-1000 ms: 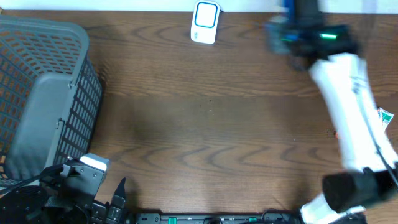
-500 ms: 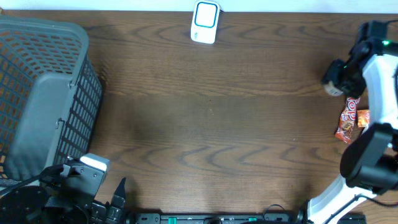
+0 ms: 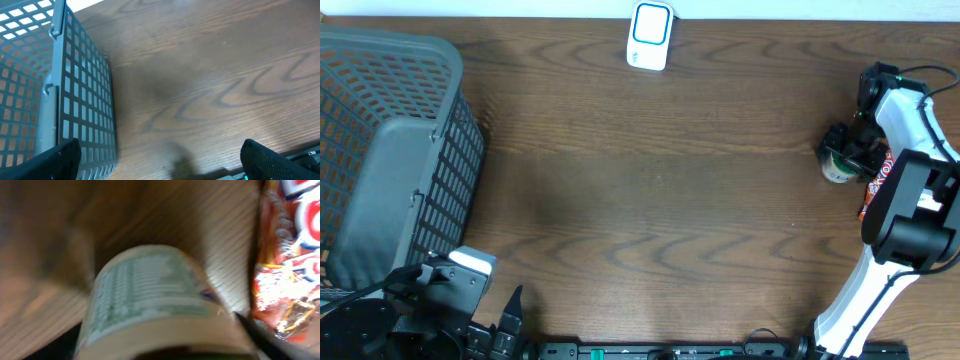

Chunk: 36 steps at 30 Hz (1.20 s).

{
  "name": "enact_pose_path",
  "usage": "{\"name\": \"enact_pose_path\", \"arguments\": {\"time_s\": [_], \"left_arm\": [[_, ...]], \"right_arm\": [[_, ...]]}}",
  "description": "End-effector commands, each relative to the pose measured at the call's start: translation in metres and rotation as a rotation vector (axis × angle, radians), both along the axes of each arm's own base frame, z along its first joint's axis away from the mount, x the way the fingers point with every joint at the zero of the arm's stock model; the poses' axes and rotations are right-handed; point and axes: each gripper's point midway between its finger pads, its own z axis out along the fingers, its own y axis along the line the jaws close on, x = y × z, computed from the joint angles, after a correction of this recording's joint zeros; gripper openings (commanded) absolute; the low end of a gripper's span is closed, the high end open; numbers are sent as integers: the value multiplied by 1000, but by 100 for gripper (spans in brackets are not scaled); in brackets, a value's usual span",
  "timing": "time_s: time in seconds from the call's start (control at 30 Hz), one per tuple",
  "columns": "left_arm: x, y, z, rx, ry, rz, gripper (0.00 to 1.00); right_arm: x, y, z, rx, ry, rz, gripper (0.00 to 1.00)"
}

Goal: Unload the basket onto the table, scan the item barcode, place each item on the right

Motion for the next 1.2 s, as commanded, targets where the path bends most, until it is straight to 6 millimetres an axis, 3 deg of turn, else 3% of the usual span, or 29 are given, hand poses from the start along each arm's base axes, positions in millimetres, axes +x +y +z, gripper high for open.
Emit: {"name": "enact_pose_path", "arguments": {"time_s": [0.0, 0.1, 0.2, 0.3, 0.37, 0.5, 0.57, 0.63, 0.73, 0.8, 0.83, 0.87, 0.93, 0.97, 1.03, 1.17], "left_arm": [[0, -1, -1, -7, 2, 3, 99], [0, -1, -1, -7, 2, 3, 99], [0, -1, -1, -7, 2, 3, 99], [0, -1, -1, -7, 2, 3, 99], [0, -1, -1, -7, 2, 3, 99], [0, -1, -1, -7, 2, 3, 99], [0, 0, -1, -7, 2, 3, 99], [0, -1, -1, -7, 2, 3, 99], [0, -1, -1, -7, 2, 3, 99], [0, -1, -1, -7, 2, 3, 99], [0, -1, -1, -7, 2, 3, 99], [0, -1, -1, -7, 2, 3, 99], [0, -1, -1, -7, 2, 3, 99], [0, -1, -1, -7, 2, 3, 99], [0, -1, -1, -7, 2, 3, 99], [0, -1, -1, -7, 2, 3, 99]], "right_arm": [[-11, -38, 6, -102, 18, -60, 99], [-22, -61, 8, -108, 23, -125, 99], [-22, -62, 16, -42, -24, -173, 99], [-12, -62, 41, -17, -125, -187, 99], [-2, -63, 68, -32, -211, -177, 99], [21, -56, 162, -61, -510, -115, 99], [27, -50, 236, -99, -729, -74, 99], [19, -37, 317, -139, -951, -27, 99], [-15, -4, 420, -172, -1226, 61, 99], [-53, 25, 476, -184, -1382, 135, 99], [-84, 49, 509, -209, -1478, 216, 99], [-105, 64, 525, -230, -1532, 278, 99], [-142, 89, 547, -276, -1612, 365, 99], [-170, 102, 556, -300, -1652, 382, 99], [-197, 115, 555, -312, -1668, 385, 99], [-233, 131, 543, -293, -1661, 370, 99]]}}
